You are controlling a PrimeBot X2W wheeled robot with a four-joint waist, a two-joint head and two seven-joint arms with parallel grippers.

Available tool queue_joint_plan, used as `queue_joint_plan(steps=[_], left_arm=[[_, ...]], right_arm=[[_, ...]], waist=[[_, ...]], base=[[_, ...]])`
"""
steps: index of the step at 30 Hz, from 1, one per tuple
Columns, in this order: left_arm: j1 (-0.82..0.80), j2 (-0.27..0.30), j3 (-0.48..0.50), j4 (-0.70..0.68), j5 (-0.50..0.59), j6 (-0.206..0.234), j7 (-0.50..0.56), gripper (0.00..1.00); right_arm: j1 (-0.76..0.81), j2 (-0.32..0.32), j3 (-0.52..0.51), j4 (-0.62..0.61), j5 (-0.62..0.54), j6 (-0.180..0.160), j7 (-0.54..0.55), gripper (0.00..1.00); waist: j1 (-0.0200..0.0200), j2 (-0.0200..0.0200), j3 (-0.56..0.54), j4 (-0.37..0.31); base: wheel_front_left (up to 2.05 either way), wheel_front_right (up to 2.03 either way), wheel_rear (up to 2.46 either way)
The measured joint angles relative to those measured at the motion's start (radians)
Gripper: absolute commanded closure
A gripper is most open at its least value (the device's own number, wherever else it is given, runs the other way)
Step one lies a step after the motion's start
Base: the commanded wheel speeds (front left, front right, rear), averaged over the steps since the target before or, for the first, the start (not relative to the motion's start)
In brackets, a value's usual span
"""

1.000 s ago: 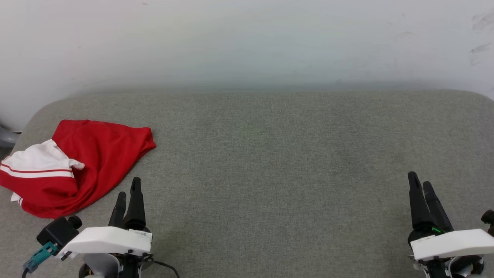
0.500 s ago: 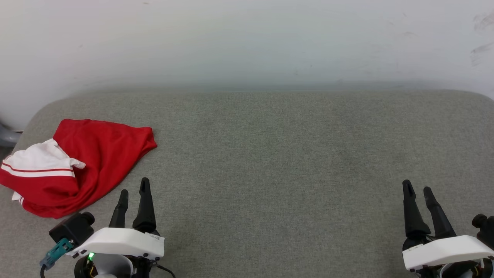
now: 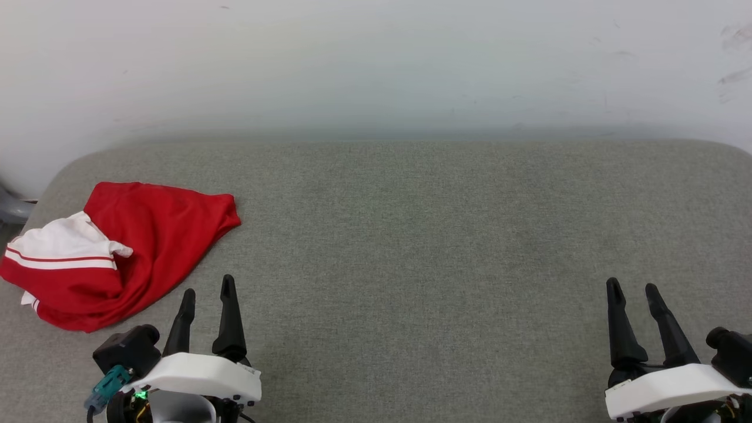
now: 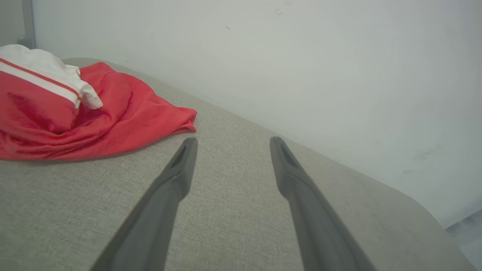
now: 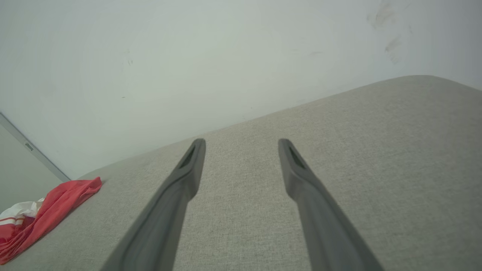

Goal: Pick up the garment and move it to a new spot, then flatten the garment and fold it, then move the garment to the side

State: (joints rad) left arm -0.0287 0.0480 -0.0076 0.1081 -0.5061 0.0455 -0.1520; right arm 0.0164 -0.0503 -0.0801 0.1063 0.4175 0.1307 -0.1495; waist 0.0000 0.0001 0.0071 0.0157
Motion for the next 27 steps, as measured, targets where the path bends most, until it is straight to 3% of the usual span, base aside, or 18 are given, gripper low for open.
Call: queue_joint_plan(steps=[27], left_arm=[[0.015, 0.001, -0.043, -0.038, 0.264, 0.021, -0.062, 0.00]], right_arm=[[0.023, 0.000, 0.026, -0.063, -0.255, 0.000, -0.062, 0.00]], waist=[[0.0000, 0.0000, -0.004, 0.005]], base=[[0.00, 0.00, 0.00]])
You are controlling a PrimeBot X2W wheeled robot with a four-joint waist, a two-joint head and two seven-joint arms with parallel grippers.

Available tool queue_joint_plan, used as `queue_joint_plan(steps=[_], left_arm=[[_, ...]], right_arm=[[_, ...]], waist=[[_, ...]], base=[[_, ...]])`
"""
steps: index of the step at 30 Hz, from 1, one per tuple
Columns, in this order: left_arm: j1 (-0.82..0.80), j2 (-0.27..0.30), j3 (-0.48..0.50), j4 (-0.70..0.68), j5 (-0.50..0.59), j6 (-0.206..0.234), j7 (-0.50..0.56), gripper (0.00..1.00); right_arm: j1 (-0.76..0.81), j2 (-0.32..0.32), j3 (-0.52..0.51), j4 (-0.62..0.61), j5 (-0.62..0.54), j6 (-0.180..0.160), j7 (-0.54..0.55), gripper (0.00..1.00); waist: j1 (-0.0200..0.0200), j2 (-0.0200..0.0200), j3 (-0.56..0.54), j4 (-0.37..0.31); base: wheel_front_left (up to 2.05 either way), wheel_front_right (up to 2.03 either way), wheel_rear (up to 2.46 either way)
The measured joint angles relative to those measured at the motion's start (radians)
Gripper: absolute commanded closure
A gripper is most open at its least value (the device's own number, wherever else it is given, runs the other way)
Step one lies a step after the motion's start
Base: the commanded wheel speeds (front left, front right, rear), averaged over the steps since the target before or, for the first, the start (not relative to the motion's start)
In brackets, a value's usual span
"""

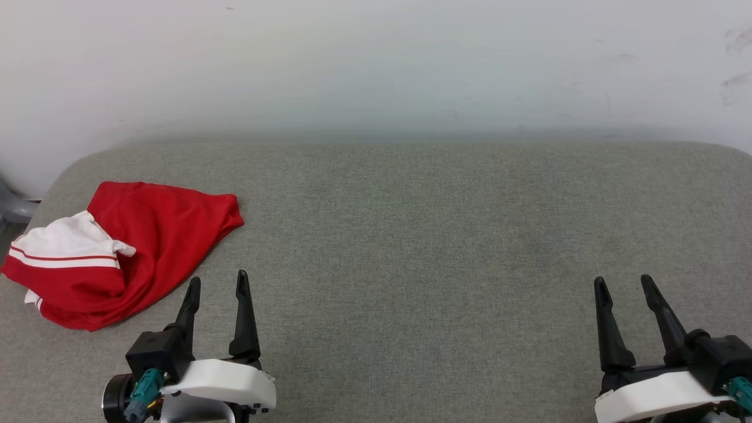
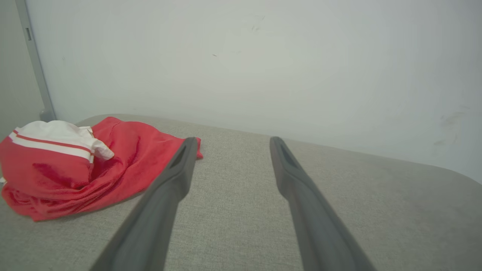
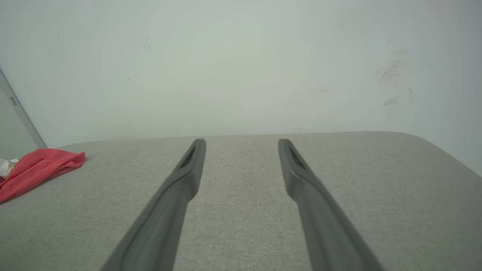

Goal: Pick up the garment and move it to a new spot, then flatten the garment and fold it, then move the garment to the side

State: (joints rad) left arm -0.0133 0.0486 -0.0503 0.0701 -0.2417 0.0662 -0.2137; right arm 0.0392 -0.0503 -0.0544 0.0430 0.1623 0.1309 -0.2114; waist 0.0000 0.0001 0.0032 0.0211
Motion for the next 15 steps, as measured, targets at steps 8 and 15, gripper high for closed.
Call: queue_joint_plan(steps=[8, 15], left_arm=[[0.005, 0.000, -0.008, -0.002, 0.051, 0.004, -0.014, 0.00], [0.008, 0.000, -0.010, -0.004, 0.071, -0.008, -0.027, 0.00]], right_arm=[[0.003, 0.000, -0.007, 0.000, -0.048, 0.000, -0.017, 0.00], [0.008, 0.000, -0.007, -0.010, -0.081, 0.000, -0.030, 0.00]], waist=[[0.0000, 0.0000, 0.002, 0.002], [0.0000, 0.0000, 0.003, 0.004]], base=[[0.00, 0.00, 0.00], [0.00, 0.00, 0.00]])
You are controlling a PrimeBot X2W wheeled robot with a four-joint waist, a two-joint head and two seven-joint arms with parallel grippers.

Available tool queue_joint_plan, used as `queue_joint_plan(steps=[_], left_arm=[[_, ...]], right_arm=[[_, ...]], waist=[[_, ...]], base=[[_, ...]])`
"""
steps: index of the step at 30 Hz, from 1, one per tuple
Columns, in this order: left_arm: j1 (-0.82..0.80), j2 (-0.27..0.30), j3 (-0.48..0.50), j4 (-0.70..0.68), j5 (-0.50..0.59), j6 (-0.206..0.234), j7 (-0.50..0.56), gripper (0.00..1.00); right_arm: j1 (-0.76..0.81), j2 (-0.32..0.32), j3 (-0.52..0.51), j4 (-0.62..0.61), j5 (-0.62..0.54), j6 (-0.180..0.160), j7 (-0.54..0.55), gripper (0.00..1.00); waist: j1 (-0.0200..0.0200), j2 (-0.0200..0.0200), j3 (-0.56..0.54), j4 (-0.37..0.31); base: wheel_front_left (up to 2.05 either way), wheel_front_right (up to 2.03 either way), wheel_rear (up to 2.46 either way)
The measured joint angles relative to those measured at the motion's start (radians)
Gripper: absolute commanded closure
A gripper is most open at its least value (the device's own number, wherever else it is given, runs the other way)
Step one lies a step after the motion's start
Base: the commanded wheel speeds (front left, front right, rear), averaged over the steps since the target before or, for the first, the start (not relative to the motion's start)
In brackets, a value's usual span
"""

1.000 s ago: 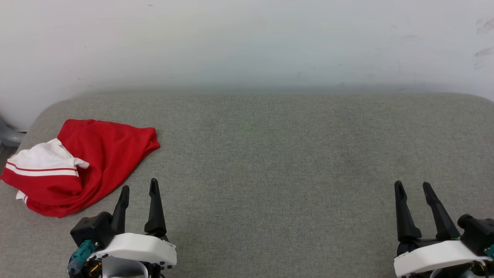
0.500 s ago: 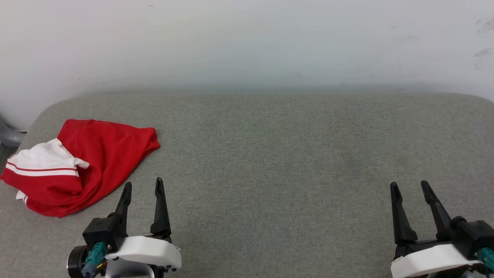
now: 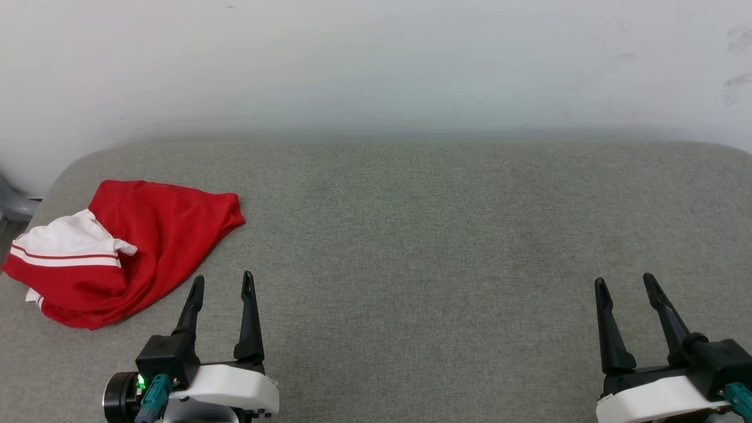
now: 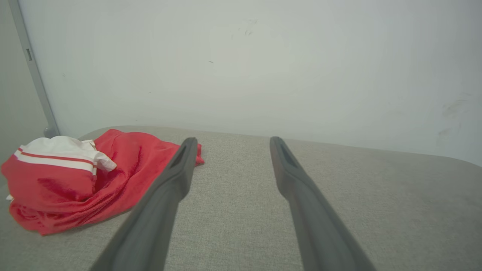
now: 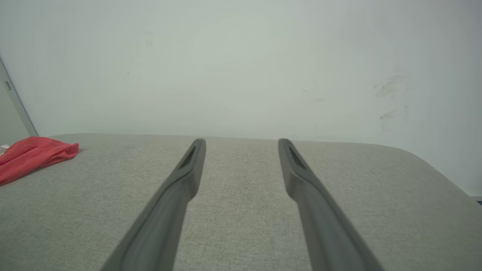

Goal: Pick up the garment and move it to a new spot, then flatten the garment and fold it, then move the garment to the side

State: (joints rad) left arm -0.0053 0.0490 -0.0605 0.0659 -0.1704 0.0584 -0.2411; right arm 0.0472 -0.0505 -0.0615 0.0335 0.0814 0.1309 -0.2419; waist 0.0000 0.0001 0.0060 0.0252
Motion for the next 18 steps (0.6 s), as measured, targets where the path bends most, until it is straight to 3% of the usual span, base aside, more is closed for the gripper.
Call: queue_joint_plan(steps=[10, 18], left_arm=[[0.002, 0.000, 0.003, 0.000, 0.023, -0.014, -0.018, 0.00], [0.002, 0.000, 0.006, 0.020, 0.013, -0.028, -0.022, 0.00]], right_arm=[[0.005, 0.000, 0.007, -0.015, -0.003, 0.000, -0.016, 0.00], [0.012, 0.000, 0.006, -0.002, 0.061, 0.000, -0.021, 0.00]], waist=[[0.0000, 0.0000, 0.003, 0.000], [0.0000, 0.0000, 0.000, 0.002]], base=[[0.00, 0.00, 0.00], [0.00, 0.00, 0.00]])
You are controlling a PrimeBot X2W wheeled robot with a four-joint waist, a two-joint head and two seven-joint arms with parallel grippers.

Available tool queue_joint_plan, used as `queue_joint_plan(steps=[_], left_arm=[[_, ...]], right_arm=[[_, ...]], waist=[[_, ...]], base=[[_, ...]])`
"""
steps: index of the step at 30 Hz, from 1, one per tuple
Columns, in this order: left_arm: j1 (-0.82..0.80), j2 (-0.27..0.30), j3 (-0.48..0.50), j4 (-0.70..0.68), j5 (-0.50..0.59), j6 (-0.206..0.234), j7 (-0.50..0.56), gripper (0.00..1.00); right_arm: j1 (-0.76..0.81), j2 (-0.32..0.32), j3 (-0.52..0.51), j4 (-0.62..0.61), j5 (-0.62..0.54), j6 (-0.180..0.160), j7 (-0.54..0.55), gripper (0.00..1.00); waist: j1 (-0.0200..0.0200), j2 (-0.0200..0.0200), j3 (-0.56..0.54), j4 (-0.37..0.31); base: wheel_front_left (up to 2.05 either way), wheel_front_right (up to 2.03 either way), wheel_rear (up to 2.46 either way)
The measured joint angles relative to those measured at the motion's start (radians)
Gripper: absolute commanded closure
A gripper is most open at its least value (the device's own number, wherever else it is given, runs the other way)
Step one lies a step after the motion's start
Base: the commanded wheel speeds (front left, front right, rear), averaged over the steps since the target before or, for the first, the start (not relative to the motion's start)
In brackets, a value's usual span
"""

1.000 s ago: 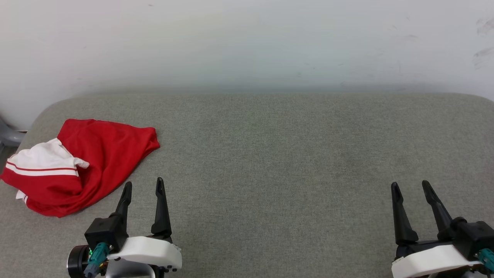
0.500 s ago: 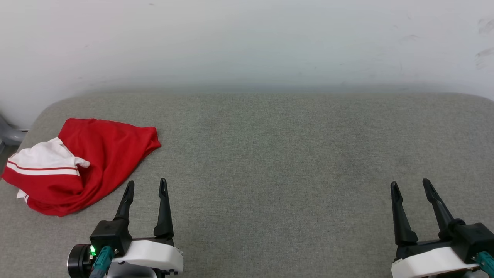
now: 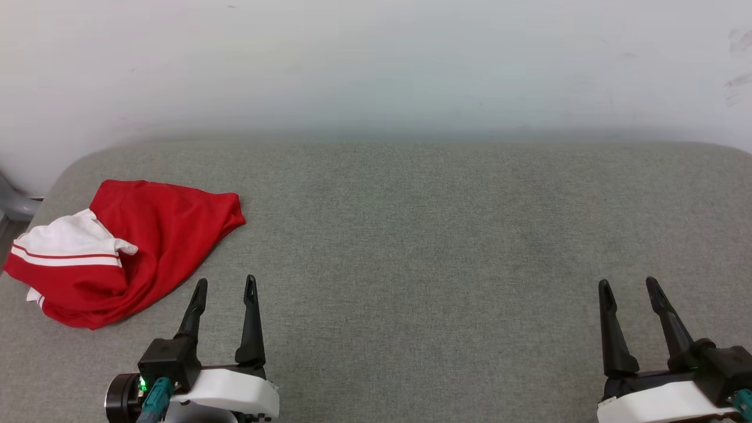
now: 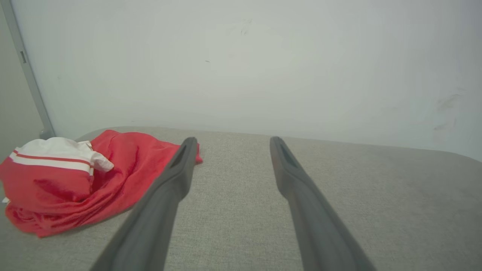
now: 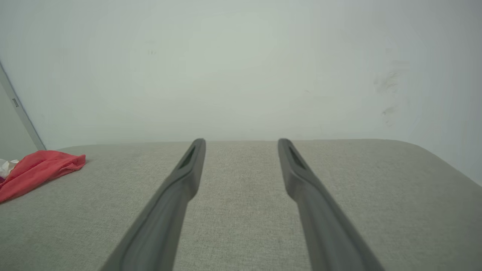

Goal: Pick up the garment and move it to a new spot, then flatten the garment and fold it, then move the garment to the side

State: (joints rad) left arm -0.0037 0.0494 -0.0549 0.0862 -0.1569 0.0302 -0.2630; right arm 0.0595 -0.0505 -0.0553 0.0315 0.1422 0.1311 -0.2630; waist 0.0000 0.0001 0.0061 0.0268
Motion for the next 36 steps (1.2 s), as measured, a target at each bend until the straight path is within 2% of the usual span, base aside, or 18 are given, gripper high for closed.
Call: queue_joint_plan(steps=[8, 26, 32, 36], left_arm=[[0.000, 0.000, 0.000, 0.014, -0.022, -0.004, 0.000, 0.00], [0.000, 0.000, -0.004, 0.041, -0.020, 0.000, 0.000, 0.00], [0.000, 0.000, 0.009, 0.047, -0.013, 0.006, 0.000, 0.00], [-0.001, 0.000, 0.022, 0.049, -0.006, 0.013, 0.000, 0.00]], right_arm=[[0.001, 0.000, -0.003, 0.017, 0.044, 0.000, 0.000, 0.00], [0.002, 0.000, 0.004, 0.030, 0.045, 0.000, 0.000, 0.00], [0.002, 0.000, 0.012, 0.020, 0.031, 0.000, 0.000, 0.00], [0.005, 0.000, 0.018, 0.014, 0.014, 0.000, 0.000, 0.00]], waist=[[0.0000, 0.0000, -0.006, 0.003], [0.0000, 0.0000, -0.007, 0.013], [0.0000, 0.0000, -0.005, 0.038], [0.0000, 0.0000, -0.002, 0.078]], base=[[0.00, 0.00, 0.00], [0.00, 0.00, 0.00], [0.00, 0.00, 0.00], [0.00, 0.00, 0.00]])
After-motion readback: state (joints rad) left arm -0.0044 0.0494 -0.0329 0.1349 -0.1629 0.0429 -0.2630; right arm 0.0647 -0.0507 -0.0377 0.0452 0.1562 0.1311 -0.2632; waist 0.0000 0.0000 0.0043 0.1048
